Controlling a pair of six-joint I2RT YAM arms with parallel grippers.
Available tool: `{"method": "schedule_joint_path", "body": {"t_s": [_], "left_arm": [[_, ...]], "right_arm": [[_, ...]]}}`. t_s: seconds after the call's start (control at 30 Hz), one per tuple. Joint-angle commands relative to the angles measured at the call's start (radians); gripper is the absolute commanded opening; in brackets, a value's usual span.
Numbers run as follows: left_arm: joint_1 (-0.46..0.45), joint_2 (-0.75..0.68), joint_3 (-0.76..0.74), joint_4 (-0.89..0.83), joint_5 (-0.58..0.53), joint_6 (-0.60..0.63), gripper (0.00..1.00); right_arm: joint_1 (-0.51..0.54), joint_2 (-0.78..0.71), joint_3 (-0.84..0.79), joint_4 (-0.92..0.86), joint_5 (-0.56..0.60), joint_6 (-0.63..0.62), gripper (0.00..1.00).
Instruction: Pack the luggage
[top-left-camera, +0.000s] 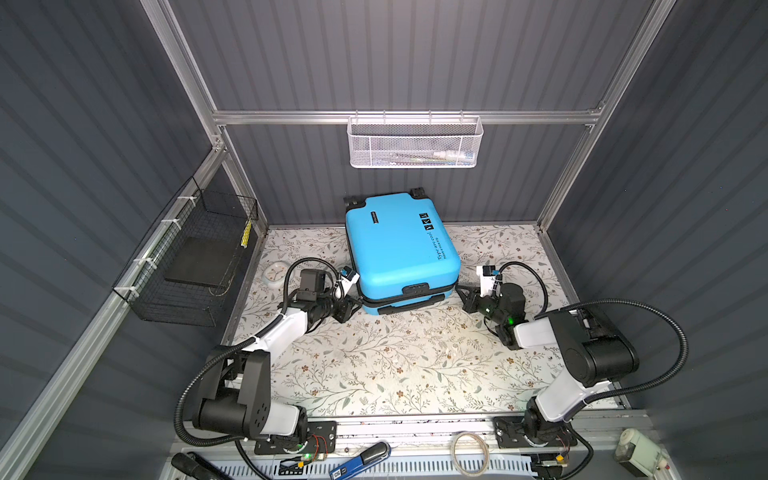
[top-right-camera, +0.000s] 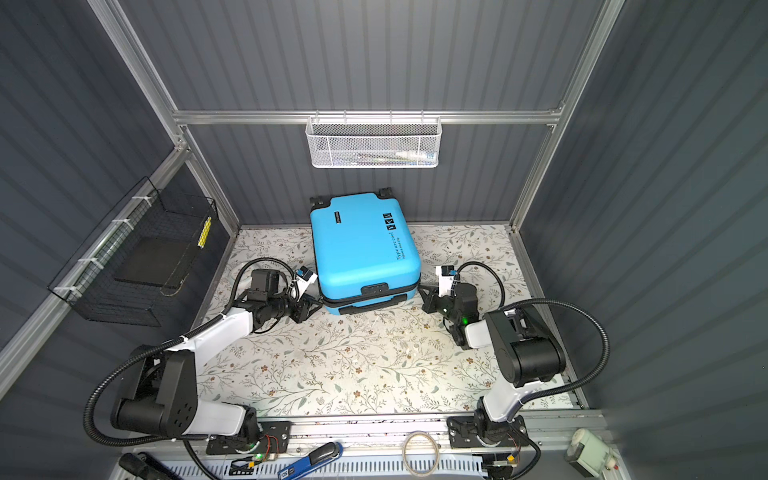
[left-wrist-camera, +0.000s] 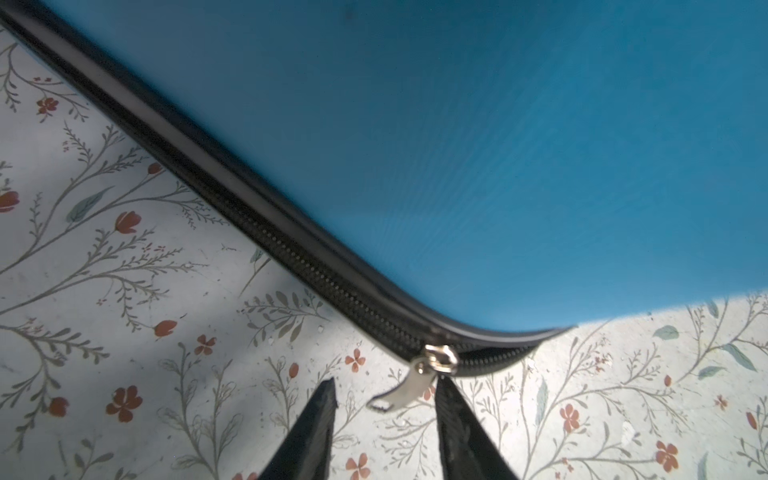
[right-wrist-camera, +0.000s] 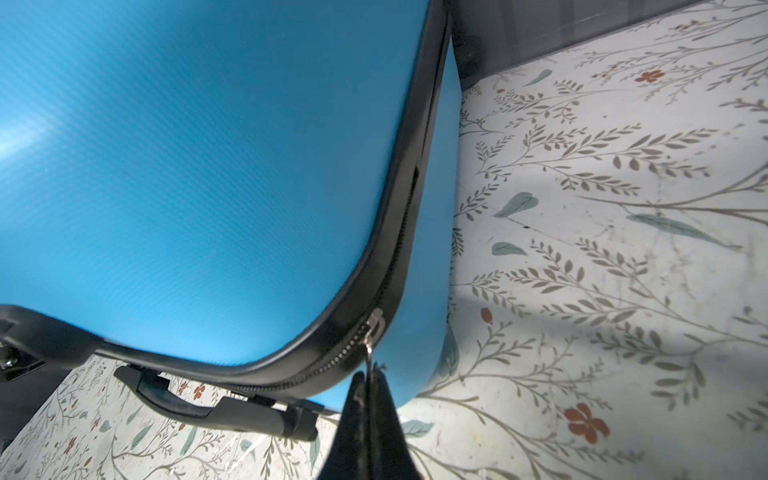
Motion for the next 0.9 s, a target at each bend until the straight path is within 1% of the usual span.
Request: {"method": "schedule_joint_path", "body": {"t_s": [0.0,0.27,0.37,0.43,0.57,0.87], "left_arm": [[0.008,-0.023,0.026,-0.007,0.023,0.03,0.41],[0.007,0.015,0.041,-0.009,0.052,0.029,0.36],[0.008,0.017,0.041,0.002,0.056,0.022,0.31],[0.008,0.016,0.046,0.0,0.058,0.019,0.24],[0.008,0.021,0.056,-0.018,0.058,0.022,0.17],[0.008,0.015,0.05,-0.029,0.049,0.01,0.1]], "right_arm": [[0.005,-0.006,0.007,-0.019,-0.032,-0.018,0.0],[0.005,-0.005,0.009,-0.019,-0.03,-0.018,0.0],[0.005,-0.004,0.009,-0.021,-0.03,-0.018,0.0],[0.005,-0.003,0.009,-0.021,-0.029,-0.019,0.0],[0.006,0.0,0.009,-0.022,-0.03,-0.018,0.0],[0.005,0.0,0.011,-0.023,-0.028,-0.019,0.0]]}}
